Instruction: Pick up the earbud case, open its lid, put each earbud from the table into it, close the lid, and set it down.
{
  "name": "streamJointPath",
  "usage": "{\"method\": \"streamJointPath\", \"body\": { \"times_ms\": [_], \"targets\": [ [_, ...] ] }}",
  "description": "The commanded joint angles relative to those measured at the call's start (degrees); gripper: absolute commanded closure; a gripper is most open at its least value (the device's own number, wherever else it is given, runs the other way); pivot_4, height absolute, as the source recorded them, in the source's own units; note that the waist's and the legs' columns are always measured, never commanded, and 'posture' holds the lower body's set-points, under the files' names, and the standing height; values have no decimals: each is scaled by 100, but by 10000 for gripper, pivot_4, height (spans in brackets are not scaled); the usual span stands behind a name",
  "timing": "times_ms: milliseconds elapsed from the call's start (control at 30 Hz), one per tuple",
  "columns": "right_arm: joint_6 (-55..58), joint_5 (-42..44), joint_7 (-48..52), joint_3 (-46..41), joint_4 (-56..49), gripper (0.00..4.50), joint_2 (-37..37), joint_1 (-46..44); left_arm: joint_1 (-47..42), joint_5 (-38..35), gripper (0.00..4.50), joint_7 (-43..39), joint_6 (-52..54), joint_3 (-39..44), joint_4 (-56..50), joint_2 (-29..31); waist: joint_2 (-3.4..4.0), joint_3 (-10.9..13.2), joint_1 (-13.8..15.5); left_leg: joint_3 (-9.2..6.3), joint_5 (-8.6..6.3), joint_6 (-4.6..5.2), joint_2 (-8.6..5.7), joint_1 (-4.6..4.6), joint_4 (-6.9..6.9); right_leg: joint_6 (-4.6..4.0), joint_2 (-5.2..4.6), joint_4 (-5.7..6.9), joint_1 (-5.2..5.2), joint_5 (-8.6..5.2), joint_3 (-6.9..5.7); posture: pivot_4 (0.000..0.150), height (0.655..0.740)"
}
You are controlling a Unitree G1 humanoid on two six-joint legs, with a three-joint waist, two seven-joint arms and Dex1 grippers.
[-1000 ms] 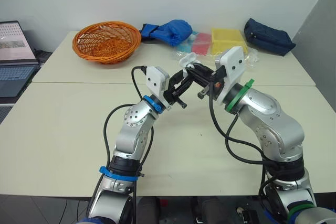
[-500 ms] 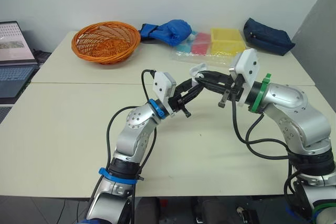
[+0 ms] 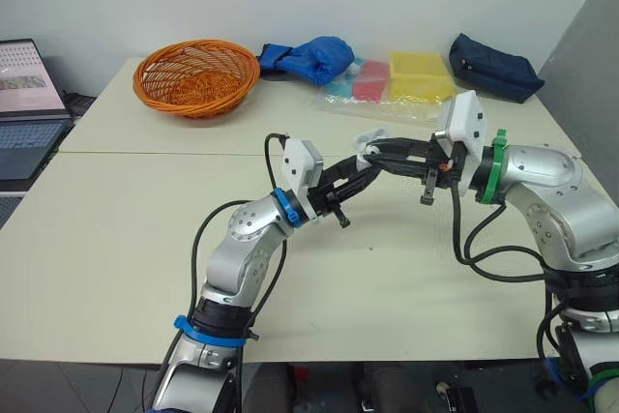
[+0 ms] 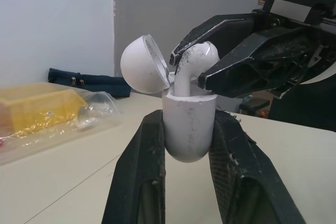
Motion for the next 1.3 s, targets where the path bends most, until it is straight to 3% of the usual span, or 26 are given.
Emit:
{"method": "streamJointPath", "body": {
  "times_ms": [33,67,100,167,533,700,967,1067,1167,1300],
  "targets": [
    [-186,-84,72,-49,51,42901,-37,-135,-58,-137,37573,-19,-34,25,-377,-4,0,0,0,1,0,0,0,0,0,0,0,0,0,0,1,1500,7400],
    [-231,-111,51,-46,76,42901,-15,-142,-58,-132,37573,-12,-26,28,-377,-3,0,0,0,1,0,0,0,0,0,0,0,0,0,0,1,1500,7400],
    [-248,-129,28,-44,85,35652,-2,-145,-65,-175,37573,47,46,68,-388,-25,0,0,0,2,0,0,-1,0,1,0,0,1,0,0,1,1500,7400],
    [-271,-150,12,-50,92,30380,9,-140,-68,-212,37573,100,118,101,-410,-40,0,0,0,2,0,0,-1,0,1,0,-1,1,0,0,0,1500,7400],
    [-319,-96,-34,-169,109,30380,58,-160,-73,-193,37573,115,138,66,-431,-33,0,0,0,2,0,0,-1,0,2,0,-1,2,0,0,2,1500,7400],
    [121,530,-259,-657,-291,30380,125,-32,-91,87,37573,248,-160,176,-190,44,0,0,7,0,0,0,0,-1,1,0,-1,2,0,0,3,1500,7400],
    [1331,1269,-858,-1472,-775,30380,-406,48,-241,204,37573,120,-626,362,320,257,0,0,12,3,0,0,-1,3,3,-1,-4,5,3,1,3,1500,7400],
    [1598,1267,-953,-1715,-699,30380,-760,360,-267,219,37573,85,-732,406,416,271,0,0,19,2,0,0,-2,1,2,-1,-5,-1,4,0,2,1500,7400],
    [1508,625,-887,-1662,-131,30380,-1387,925,-278,213,37573,66,-801,473,466,337,0,0,30,4,0,0,-5,1,0,0,-8,-4,5,0,5,1500,7400],
    [1884,256,-991,-1416,651,21070,-1758,1277,-137,215,37573,2,-894,526,395,525,0,0,12,10,0,0,-8,2,1,1,-12,-8,7,1,7,1500,7400]
  ]
}}
